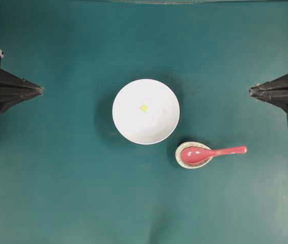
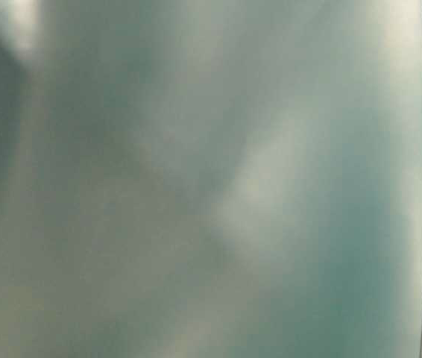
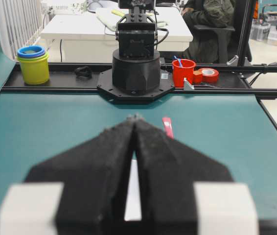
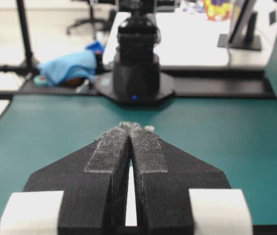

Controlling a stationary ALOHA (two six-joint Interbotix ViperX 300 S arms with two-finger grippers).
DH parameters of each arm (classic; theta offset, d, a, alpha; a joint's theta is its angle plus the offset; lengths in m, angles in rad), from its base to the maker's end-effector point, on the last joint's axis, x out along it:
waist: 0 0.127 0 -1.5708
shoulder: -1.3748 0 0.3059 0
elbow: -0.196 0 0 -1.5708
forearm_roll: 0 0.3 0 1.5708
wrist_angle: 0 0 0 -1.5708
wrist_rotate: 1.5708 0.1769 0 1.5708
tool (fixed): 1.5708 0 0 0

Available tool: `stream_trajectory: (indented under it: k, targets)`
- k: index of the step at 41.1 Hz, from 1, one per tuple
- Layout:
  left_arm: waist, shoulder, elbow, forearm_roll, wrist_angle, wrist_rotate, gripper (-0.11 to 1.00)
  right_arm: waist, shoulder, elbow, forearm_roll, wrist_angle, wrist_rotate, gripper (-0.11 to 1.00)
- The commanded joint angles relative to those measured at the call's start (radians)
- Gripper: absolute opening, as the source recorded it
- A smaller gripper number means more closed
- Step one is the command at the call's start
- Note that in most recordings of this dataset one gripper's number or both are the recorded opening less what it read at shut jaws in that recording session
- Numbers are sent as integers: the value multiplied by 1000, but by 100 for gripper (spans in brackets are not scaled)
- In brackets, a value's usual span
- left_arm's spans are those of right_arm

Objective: Scoop the yellow hexagonal prism block from the bowl with a spoon using the right arm.
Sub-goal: 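Move the right gripper left toward the red spoon handle in the dish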

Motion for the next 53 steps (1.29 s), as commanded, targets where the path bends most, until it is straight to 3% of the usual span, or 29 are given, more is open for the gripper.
stream_trajectory:
  k: [1, 14, 22, 26, 40, 53]
  targets:
    - [0, 9, -21, 11, 34, -6, 0, -2, 3, -9, 3, -3, 12, -1]
    - [0, 9, -20, 11, 63, -8, 0, 2, 8, -9, 11, 32, 34, 3]
    - [0, 9, -20, 11, 63, -5, 0, 11, 17, -6, 12, 61, 35, 45]
    - [0, 11, -20, 12, 63, -2, 0, 21, 34, -2, 12, 63, 37, 57]
    - [-2, 12, -18, 14, 54, 5, 0, 74, 161, 37, 18, -28, 37, 56]
    - [0, 12, -18, 12, 48, 5, 0, 132, 351, 143, 109, -270, 37, 56]
